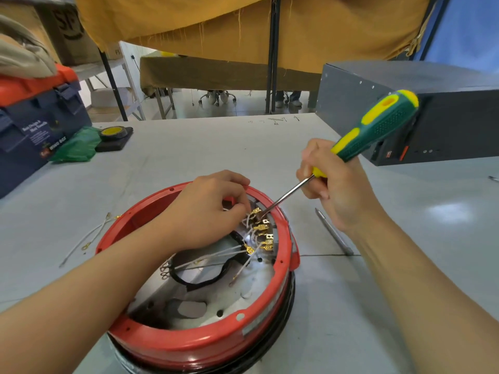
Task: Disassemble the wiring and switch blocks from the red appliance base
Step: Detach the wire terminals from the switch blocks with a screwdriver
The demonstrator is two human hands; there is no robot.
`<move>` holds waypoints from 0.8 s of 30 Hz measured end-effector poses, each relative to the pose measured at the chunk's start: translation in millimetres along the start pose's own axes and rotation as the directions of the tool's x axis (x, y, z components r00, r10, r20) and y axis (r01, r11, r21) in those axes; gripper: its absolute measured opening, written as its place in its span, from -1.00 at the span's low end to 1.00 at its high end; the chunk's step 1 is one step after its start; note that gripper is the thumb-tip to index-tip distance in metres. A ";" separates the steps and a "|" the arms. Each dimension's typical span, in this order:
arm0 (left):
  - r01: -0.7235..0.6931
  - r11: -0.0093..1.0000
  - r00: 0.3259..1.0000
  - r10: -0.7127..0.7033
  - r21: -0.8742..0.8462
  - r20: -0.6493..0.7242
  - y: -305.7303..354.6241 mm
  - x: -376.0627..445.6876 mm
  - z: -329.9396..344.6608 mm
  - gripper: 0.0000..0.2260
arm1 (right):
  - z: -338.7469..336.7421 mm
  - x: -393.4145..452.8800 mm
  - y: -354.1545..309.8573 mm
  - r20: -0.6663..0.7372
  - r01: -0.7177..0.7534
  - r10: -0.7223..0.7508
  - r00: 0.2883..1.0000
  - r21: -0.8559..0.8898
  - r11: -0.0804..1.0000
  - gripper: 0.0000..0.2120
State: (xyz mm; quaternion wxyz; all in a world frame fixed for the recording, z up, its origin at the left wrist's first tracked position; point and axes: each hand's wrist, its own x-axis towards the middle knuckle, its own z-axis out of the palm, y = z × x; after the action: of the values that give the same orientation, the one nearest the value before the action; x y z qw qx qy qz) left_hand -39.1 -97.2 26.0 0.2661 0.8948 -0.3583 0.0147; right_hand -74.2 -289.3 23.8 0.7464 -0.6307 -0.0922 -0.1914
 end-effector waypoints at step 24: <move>0.055 0.901 0.976 -0.138 0.430 0.166 -11.1 -4.2 -11.0 -0.43 | -19.2 1.4 -8.6 0.039 0.056 -0.051 0.998 -0.148 0.987 -0.72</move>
State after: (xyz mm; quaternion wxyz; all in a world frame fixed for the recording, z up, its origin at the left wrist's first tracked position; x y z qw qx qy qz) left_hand -33.2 -82.5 29.4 0.0304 0.9450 -0.3256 -0.0078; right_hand -78.4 -309.4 28.6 0.6902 -0.6851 -0.1076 -0.2067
